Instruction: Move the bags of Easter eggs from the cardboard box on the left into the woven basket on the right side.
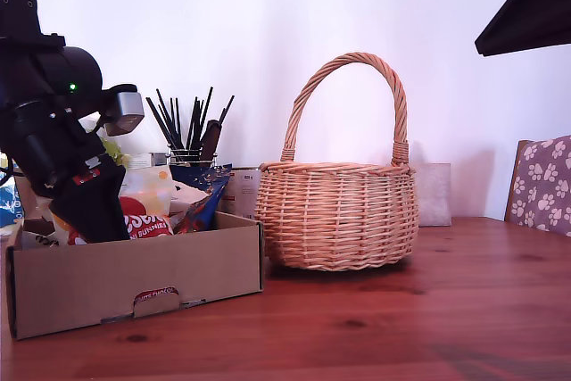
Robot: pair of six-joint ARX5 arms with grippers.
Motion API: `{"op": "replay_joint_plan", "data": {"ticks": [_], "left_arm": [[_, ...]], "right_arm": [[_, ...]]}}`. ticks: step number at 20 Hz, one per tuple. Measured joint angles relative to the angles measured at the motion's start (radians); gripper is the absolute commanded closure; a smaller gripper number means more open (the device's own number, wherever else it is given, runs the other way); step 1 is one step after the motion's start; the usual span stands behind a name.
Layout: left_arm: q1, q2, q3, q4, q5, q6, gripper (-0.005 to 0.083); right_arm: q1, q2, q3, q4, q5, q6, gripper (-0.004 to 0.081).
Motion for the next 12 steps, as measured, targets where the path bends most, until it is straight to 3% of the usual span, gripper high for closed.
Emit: {"op": "replay_joint_plan", "data": {"ticks": [8,12], "left_arm": [[-0.002,-0.010,0.072,-0.097,-0.011,0.000,0.0790],[-0.002,-0.124,0.112,-0.119,-0.008,0.005,0.0793]], "right_arm": [[0.000,0.000,0.000,0.000,0.000,0.000,0.0782],[0.000,0.000,0.000,0.000,0.000,0.000,0.0782]]}}
